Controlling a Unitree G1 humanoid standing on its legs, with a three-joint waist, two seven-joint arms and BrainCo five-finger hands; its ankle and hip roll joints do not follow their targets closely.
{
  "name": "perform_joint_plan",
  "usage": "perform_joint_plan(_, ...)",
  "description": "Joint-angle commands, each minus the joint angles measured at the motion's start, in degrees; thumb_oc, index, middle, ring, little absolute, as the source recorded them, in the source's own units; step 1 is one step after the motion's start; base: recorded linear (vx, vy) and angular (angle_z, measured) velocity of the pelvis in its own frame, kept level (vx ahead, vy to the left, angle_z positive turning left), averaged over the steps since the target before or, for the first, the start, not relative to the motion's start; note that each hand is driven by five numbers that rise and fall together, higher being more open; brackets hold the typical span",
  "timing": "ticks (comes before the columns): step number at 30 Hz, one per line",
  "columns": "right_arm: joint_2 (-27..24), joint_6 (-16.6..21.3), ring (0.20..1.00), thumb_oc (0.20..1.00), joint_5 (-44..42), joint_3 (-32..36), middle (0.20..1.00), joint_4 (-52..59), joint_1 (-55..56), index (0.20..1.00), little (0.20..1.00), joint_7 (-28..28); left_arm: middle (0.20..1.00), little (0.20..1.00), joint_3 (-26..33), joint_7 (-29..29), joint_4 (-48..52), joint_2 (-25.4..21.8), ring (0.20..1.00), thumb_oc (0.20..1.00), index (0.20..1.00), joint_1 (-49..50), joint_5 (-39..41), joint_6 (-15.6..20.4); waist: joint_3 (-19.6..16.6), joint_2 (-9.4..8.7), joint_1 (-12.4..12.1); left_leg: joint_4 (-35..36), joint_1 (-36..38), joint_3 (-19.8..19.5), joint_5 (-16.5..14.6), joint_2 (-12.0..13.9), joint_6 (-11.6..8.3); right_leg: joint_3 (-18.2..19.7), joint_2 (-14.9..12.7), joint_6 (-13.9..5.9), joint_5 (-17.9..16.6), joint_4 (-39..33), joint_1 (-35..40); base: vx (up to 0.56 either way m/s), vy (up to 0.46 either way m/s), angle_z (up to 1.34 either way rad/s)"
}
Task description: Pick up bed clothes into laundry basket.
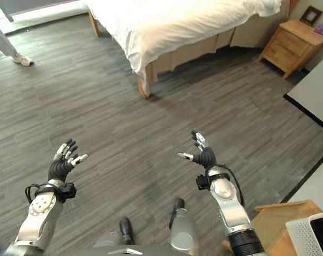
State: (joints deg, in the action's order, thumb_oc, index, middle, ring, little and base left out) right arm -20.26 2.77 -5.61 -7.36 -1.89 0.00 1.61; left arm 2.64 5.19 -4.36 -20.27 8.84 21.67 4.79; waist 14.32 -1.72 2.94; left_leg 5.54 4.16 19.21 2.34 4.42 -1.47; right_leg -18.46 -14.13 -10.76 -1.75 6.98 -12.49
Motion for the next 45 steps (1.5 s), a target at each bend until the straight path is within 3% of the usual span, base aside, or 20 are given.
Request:
perform_joint_plan(1, -0.3, 3.5, 1.0, 1.0, -2.6, 0.7, 1.0, 3.1, -2.3, 1.0, 1.0, -0.5, 1.0, 1.0, 1.1, -1.6, 4.1, -1.3, 1.0, 1.0, 1.0, -1.0, -0.3, 3.8, -2.1, -1.0, 0.7, -4.9, 8.2, -4.0, -10.6, 2.2, -3.47, 0.9, 2.3, 2.22, -3.2, -3.7, 3.3, 0.31, -0.173, 0.23)
perform_joint_plan(2, -0.3, 3.5, 1.0, 1.0, -2.6, 0.7, 1.0, 3.1, -2.2, 1.0, 1.0, -0.5, 1.0, 1.0, 1.1, -1.6, 4.2, -1.3, 1.0, 1.0, 1.0, -1.0, -0.3, 3.8, -2.1, -0.96, 0.7, -5.2, 8.0, -4.0, -10.8, 2.3, -3.48, 0.8, 2.4, 2.23, -3.2, -3.7, 3.3, 0.34, -0.138, 0.33)
perform_joint_plan(3, -0.9, 3.7, 1.0, 1.0, -3.1, -0.1, 1.0, 2.6, -2.8, 1.0, 1.0, -0.8, 1.0, 1.0, 1.1, -1.9, 4.6, -0.3, 1.0, 1.0, 1.0, -0.4, 0.1, 4.0, -2.7, -0.62, 0.8, -14.4, 6.2, -4.0, -10.3, 3.7, -4.68, 1.0, 3.8, 3.92, -2.1, -4.6, 5.7, 0.36, -0.196, 0.3)
perform_joint_plan(7, -3.0, 3.6, 1.0, 1.0, -3.7, -1.3, 1.0, 2.9, -4.4, 1.0, 1.0, -0.9, 1.0, 1.0, 0.0, -1.9, 5.6, 0.3, 1.0, 1.0, 1.0, -1.2, 2.3, 4.3, -0.5, -1.61, -1.6, -42.3, -5.6, -8.2, -1.7, 7.0, -6.68, 0.7, 6.7, 9.4, 1.5, -7.7, 12.5, 0.38, -0.244, -0.19)
perform_joint_plan(8, -3.5, 3.2, 1.0, 1.0, -3.3, -1.5, 1.0, 3.3, -4.6, 1.0, 1.0, -0.7, 1.0, 1.0, -0.6, -1.5, 5.8, 0.7, 1.0, 1.0, 1.0, -1.2, 2.8, 4.2, 0.5, -2.61, -2.6, -45.1, -11.1, -7.4, -3.2, 7.4, -5.9, 1.2, 6.4, 9.61, 2.9, -8.6, 14.8, 0.47, -0.078, -0.83)
perform_joint_plan(13, -4.1, 2.9, 1.0, 1.0, -2.2, -1.5, 1.0, 3.2, -4.5, 1.0, 1.0, -0.4, 1.0, 1.0, -0.7, -1.8, 7.2, 1.7, 1.0, 1.0, 1.0, 0.5, 2.8, 3.8, 0.4, -2.29, -4.7, -27.3, -15.7, -3.4, -4.3, 6.0, -4.32, 2.7, 5.9, 7.04, 4.5, -11.0, 18.9, 0.39, 0.147, -0.53)
perform_joint_plan(14, -4.0, 2.9, 1.0, 1.0, -1.6, -1.6, 1.0, 2.8, -4.5, 1.0, 1.0, -0.5, 1.0, 1.0, 0.1, -1.9, 7.2, 1.8, 1.0, 1.0, 1.0, 1.3, 2.2, 3.7, -0.2, -0.85, -5.3, -14.9, -16.4, -2.1, 1.3, 6.3, -5.21, 3.3, 6.7, 5.75, 5.5, -11.9, 20.7, 0.48, 0.263, -0.65)
perform_joint_plan(16, -4.0, 3.0, 1.0, 1.0, -0.9, -1.6, 1.0, 1.8, -5.2, 1.0, 1.0, 0.0, 1.0, 1.0, 0.3, -1.4, 6.4, 1.7, 1.0, 1.0, 1.0, 0.8, 1.8, 3.8, -0.3, -0.32, -6.3, -4.0, -17.7, -0.2, 6.6, 8.7, -6.32, 2.8, 6.3, 4.66, 7.4, -12.0, 23.9, 0.59, 0.282, -0.43)
perform_joint_plan(21, -3.1, 2.3, 1.0, 1.0, 2.7, -1.9, 1.0, 2.3, -4.3, 1.0, 1.0, -0.8, 1.0, 1.0, 1.6, -1.4, 6.6, 1.0, 1.0, 1.0, 1.0, 2.1, 0.0, 3.1, -3.3, -0.55, -7.7, -0.8, -17.6, -0.1, 10.5, 9.5, -5.55, 4.3, 4.2, 2.64, 9.4, -8.3, 28.0, 0.53, 0.278, -0.1)
perform_joint_plan(24, -1.8, 2.7, 1.0, 1.0, 3.6, -2.4, 1.0, 2.1, -4.0, 1.0, 1.0, -0.9, 1.0, 1.0, 1.3, -1.5, 6.3, -1.0, 1.0, 1.0, 1.0, 1.1, -2.2, 2.6, -4.1, -2.14, -7.8, -1.2, -14.8, 1.6, 9.4, 7.4, -3.78, 4.7, 1.1, 0.7, 6.4, -0.3, 26.9, 0.41, 0.266, -0.29)
perform_joint_plan(25, -1.1, 2.2, 1.0, 1.0, 4.1, -3.1, 1.0, 1.7, -4.4, 1.0, 1.0, -0.7, 1.0, 1.0, 0.7, -0.9, 5.6, -2.6, 1.0, 1.0, 1.0, -0.3, -2.3, 2.5, -3.3, -2.71, -6.7, -1.5, -11.3, 2.1, 7.5, 5.4, -1.82, 5.8, -1.4, 0.22, -1.3, 11.6, 22.1, 0.35, 0.305, -0.08)
perform_joint_plan(26, -0.9, 2.2, 1.0, 1.0, 4.3, -3.5, 1.0, 2.2, -4.9, 1.0, 1.0, -0.8, 1.0, 1.0, 0.7, -0.8, 5.9, -3.4, 1.0, 1.0, 1.0, -0.4, -2.4, 2.7, -2.6, -2.82, -6.1, -1.2, -10.2, 1.7, 6.6, 4.5, -0.82, 7.5, -1.6, 0.32, -5.1, 17.8, 18.7, 0.48, 0.376, 0.29)
perform_joint_plan(28, -0.2, 2.5, 1.0, 1.0, 4.6, -3.9, 1.0, 2.6, -5.6, 1.0, 1.0, -0.3, 1.0, 1.0, 1.0, -0.4, 6.2, -5.0, 1.0, 1.0, 1.0, -0.9, -3.3, 2.8, -2.2, -2.56, -5.3, -0.6, -7.5, 1.3, 4.4, 3.7, 0.28, 7.4, -2.9, 0.01, -7.1, 21.9, 15.1, 0.39, 0.192, 0.68)
perform_joint_plan(31, -0.8, 2.3, 1.0, 1.0, 6.2, -3.9, 1.0, 2.4, -7.0, 1.0, 1.0, 0.7, 1.0, 1.0, 0.5, 0.0, 5.9, -6.1, 1.0, 1.0, 1.0, -2.7, -3.0, 2.9, -1.9, -2.5, -3.9, -0.5, -4.9, -0.8, 1.5, 2.7, 0.1, 4.8, -2.0, 1.38, -2.9, 16.2, 11.4, 0.46, 0.101, 0.69)
perform_joint_plan(33, -2.2, 2.1, 1.0, 1.0, 8.2, -3.3, 1.0, 2.5, -8.9, 1.0, 1.0, 2.0, 1.0, 1.0, 0.1, 0.3, 4.9, -6.1, 1.0, 1.0, 1.0, -4.0, -2.9, 2.9, -1.9, -2.89, -2.4, -0.5, -1.6, -3.1, -1.8, 1.9, -0.72, 4.4, 3.0, 2.52, 2.2, 3.9, 8.4, 0.52, 0.017, 0.8)
perform_joint_plan(36, -4.2, 1.7, 1.0, 1.0, 12.7, -2.9, 1.0, 1.9, -13.9, 1.0, 1.0, 4.7, 1.0, 1.0, -0.4, 1.2, 2.9, -5.1, 1.0, 1.0, 1.0, -6.0, -2.8, 3.2, -1.7, -3.37, -1.0, -0.5, 3.7, -7.1, -6.6, -0.3, -0.87, 7.1, 7.9, 2.05, -0.9, -6.0, 4.3, 0.58, -0.003, 0.79)
perform_joint_plan(39, -4.3, 1.8, 1.0, 1.0, 14.5, -4.5, 1.0, 0.4, -19.0, 1.0, 1.0, 6.8, 1.0, 1.0, -0.4, 2.4, 1.6, -4.7, 1.0, 1.0, 1.0, -7.4, -3.5, 3.6, -1.6, -3.85, -1.3, -1.9, 6.3, -7.4, -9.2, -1.7, -0.68, 3.6, 7.4, 1.84, -3.5, -7.6, 2.8, 0.4, -0.009, 0.8)
perform_joint_plan(40, -5.0, 1.6, 1.0, 1.0, 17.0, -6.3, 1.0, 0.1, -23.3, 1.0, 1.0, 7.8, 1.0, 1.0, -0.8, 1.7, 2.5, -4.1, 1.0, 1.0, 1.0, -7.3, -3.3, 4.0, -2.2, -4.13, -1.9, -9.8, 6.9, -7.4, -12.4, -2.4, -1.51, 1.5, 7.1, 3.6, -2.4, -7.9, 5.5, 0.56, -0.073, 0.39)
perform_joint_plan(42, -5.5, 1.5, 1.0, 1.0, 18.4, -7.3, 1.0, 0.0, -25.3, 1.0, 1.0, 8.0, 1.0, 1.0, -0.5, 2.2, 2.7, -3.3, 1.0, 1.0, 1.0, -7.4, -2.6, 4.4, -2.1, -4.17, -1.7, -18.9, 4.6, -7.7, -11.0, -1.8, -2.96, 1.7, 7.4, 5.2, -2.3, -7.7, 6.7, 0.32, -0.075, 0.27)
perform_joint_plan(45, -6.9, 1.1, 1.0, 1.0, 19.8, -8.8, 1.0, -1.1, -30.2, 1.0, 1.0, 10.0, 1.0, 1.0, -0.8, 3.4, 2.2, -2.2, 1.0, 1.0, 1.0, -8.4, -0.2, 5.0, 0.3, -5.44, -4.1, -43.7, -7.1, -7.8, -4.5, 1.4, -8.11, 0.7, 7.1, 8.58, -1.1, -10.1, 12.7, 0.2, -0.114, 0.14)
